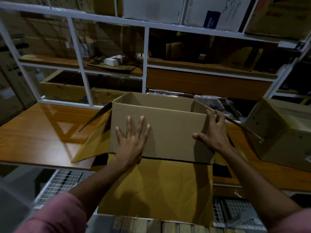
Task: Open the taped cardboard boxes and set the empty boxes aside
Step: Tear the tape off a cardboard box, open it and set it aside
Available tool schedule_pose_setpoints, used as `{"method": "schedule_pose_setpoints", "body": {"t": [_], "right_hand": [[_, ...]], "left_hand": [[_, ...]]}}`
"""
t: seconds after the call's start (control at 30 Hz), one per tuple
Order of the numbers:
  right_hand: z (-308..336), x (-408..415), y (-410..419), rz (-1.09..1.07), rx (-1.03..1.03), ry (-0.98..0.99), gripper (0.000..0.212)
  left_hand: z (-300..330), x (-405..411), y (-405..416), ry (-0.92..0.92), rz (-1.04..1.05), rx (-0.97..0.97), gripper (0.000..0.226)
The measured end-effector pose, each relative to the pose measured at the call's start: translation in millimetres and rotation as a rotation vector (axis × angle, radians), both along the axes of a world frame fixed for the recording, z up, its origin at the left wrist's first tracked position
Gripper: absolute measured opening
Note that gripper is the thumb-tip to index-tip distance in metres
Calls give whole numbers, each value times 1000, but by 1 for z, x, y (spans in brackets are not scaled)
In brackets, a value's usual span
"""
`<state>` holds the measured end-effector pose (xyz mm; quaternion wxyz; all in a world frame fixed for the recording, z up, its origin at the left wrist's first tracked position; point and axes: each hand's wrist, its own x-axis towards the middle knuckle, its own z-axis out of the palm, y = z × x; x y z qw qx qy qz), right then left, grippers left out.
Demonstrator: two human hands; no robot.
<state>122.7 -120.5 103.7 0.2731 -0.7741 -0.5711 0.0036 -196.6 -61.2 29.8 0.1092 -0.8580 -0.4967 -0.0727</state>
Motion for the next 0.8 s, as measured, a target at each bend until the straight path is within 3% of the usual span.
{"method": "schedule_pose_setpoints", "body": {"t": [0.8], "right_hand": [[-69, -41, -59, -39, -291, 41, 93]], "left_hand": [[-17, -20, -73, 89, -11, -468, 141]]}}
